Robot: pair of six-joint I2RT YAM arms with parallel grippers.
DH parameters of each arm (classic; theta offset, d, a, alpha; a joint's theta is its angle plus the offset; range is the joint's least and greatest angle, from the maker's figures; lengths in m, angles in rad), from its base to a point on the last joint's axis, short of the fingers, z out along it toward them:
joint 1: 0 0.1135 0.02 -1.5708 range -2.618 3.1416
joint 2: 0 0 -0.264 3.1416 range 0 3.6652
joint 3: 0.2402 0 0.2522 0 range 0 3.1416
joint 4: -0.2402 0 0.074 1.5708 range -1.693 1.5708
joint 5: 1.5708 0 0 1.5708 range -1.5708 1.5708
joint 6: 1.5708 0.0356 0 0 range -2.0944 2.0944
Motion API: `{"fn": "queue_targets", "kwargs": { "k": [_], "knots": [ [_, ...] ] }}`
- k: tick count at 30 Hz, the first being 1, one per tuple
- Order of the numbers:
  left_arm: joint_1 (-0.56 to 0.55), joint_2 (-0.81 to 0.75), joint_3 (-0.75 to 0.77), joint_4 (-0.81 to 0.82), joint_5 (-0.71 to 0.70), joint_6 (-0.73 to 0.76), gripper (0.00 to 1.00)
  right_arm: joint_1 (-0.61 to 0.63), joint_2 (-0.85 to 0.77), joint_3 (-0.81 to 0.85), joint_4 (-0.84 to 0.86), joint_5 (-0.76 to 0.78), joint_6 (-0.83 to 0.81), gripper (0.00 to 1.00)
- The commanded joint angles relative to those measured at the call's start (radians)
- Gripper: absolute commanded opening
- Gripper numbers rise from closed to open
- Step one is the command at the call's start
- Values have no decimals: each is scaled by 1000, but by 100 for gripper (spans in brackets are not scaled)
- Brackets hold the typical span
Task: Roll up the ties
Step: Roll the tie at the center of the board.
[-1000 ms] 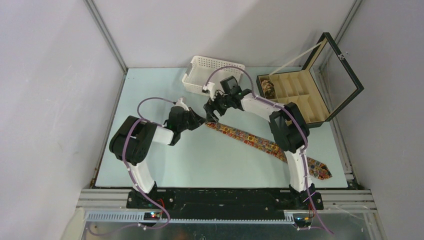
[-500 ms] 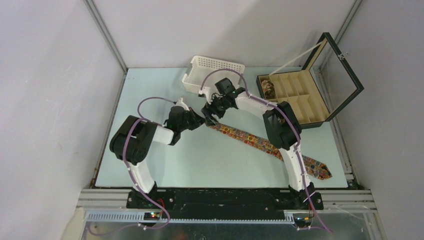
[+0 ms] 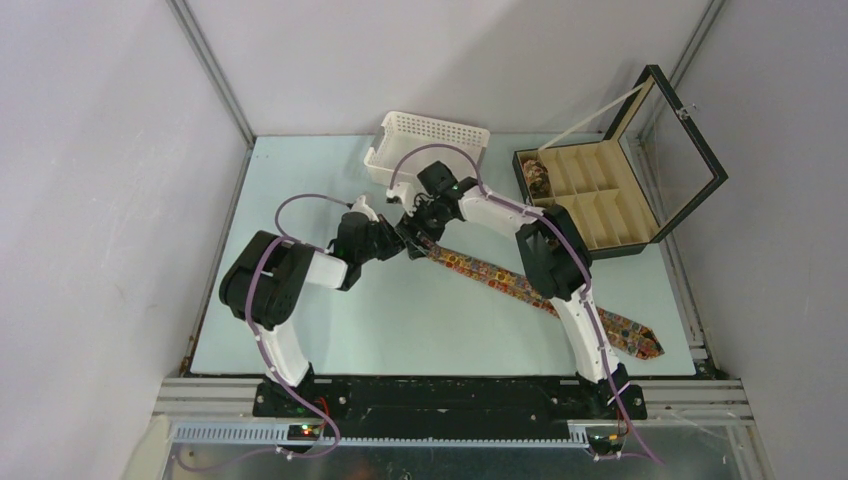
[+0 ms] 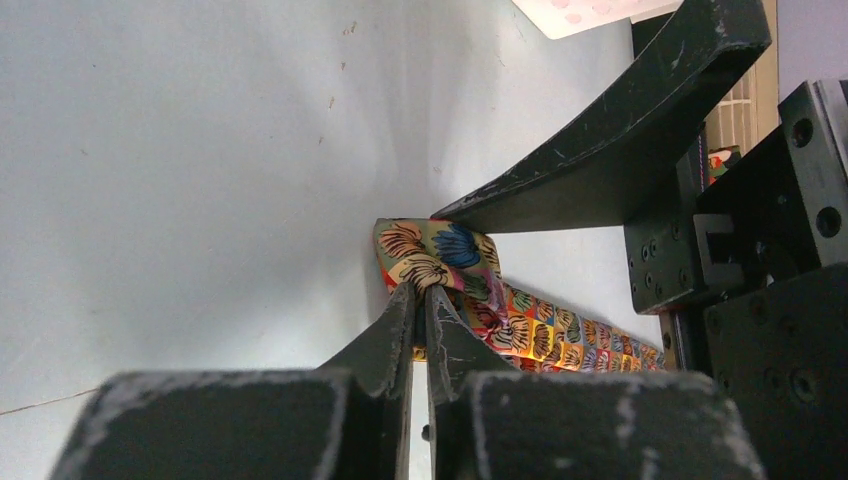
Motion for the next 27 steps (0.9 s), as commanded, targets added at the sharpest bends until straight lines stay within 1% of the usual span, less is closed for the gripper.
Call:
{"fn": "queue_targets", "kwargs": {
  "k": [1, 9, 13, 15, 18, 21, 27],
  "knots": [
    [5, 6, 24, 20, 18, 25, 7, 15, 17, 57, -12, 28, 37, 81],
    [5, 8, 25, 22, 20, 24, 7, 18, 38, 71, -14, 75, 46, 77],
    [5, 6, 25, 23, 20, 24, 7, 19, 43, 71, -18, 81, 55, 74],
    [5, 6, 24, 23, 20, 24, 7, 19, 44, 69, -15, 83, 61, 70],
    [5, 6, 25, 22, 20, 24, 7, 20, 40, 59, -3, 86, 69, 62],
    [6, 5, 26, 20, 20, 25, 7, 21, 29, 44, 20, 92, 77, 58],
    [6, 0, 27, 18, 19, 25, 15, 27, 25, 35, 40, 110, 116, 46]
  ]
}}
